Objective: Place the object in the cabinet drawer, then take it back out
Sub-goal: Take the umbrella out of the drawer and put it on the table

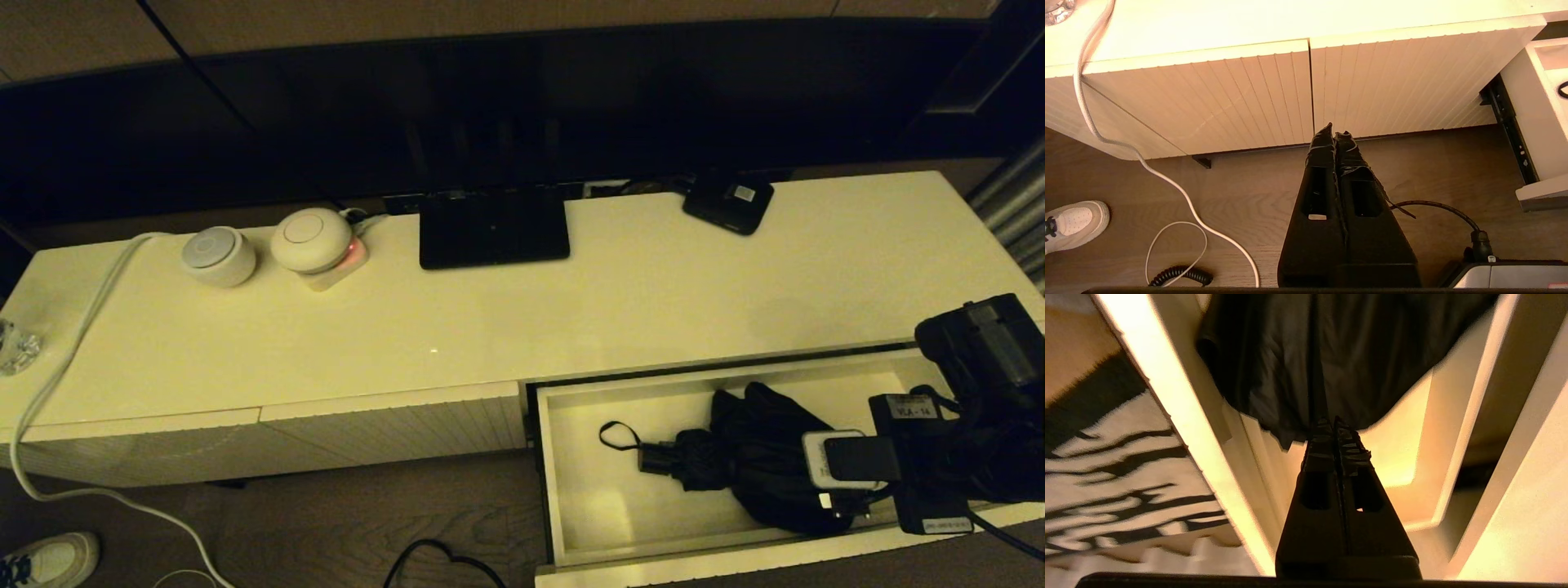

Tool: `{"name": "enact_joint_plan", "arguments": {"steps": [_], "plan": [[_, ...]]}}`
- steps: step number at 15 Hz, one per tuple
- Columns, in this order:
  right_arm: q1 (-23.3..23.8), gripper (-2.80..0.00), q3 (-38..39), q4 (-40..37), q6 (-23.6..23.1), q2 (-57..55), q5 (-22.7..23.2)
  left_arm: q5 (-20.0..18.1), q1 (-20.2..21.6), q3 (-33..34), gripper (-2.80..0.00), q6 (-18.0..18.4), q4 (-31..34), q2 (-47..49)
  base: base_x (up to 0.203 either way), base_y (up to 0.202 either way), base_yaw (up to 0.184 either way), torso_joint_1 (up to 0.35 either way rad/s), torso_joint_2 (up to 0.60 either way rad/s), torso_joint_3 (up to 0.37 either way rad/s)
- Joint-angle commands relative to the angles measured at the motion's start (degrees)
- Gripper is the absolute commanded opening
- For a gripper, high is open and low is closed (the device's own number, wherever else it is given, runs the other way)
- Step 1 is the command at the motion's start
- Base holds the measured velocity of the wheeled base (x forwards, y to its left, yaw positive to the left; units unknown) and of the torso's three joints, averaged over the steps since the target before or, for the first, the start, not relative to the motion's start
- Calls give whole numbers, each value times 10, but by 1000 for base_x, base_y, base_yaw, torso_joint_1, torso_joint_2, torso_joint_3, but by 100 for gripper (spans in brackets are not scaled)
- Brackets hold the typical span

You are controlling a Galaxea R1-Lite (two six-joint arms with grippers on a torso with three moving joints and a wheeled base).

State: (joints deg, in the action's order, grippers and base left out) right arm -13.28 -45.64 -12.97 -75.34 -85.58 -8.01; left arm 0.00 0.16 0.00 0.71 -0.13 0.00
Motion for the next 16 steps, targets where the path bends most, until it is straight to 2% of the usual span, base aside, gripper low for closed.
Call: {"name": "enact_joint_plan", "arguments": {"steps": [1, 2, 3, 5, 7, 8, 10, 16], "plan": [[2, -280, 4, 1, -35, -16, 16, 0, 0, 1, -280, 0, 0, 0, 0, 0, 0, 0, 0, 0], [2, -280, 5, -2, -41, -18, 26, 0, 0, 1, -280, 0, 0, 0, 0, 0, 0, 0, 0, 0], [3, 0, 2, -5, -47, -20, 27, 0, 0, 1, -280, 0, 0, 0, 0, 0, 0, 0, 0, 0], [9, 0, 0, -5, -49, -28, 37, 0, 0, 1, -280, 0, 0, 0, 0, 0, 0, 0, 0, 0], [23, 0, -3, -4, -58, -40, 79, 0, 0, 1, -280, 0, 0, 0, 0, 0, 0, 0, 0, 0], [30, 0, -5, -4, -71, -43, 85, 0, 0, 1, -280, 0, 0, 0, 0, 0, 0, 0, 0, 0], [50, 0, -11, -7, -98, -46, 88, 0, 0, 1, -280, 0, 0, 0, 0, 0, 0, 0, 0, 0], [72, 0, -31, -3, -118, -76, 88, 0, 0, 1, -280, 0, 0, 0, 0, 0, 0, 0, 0, 0]]}}
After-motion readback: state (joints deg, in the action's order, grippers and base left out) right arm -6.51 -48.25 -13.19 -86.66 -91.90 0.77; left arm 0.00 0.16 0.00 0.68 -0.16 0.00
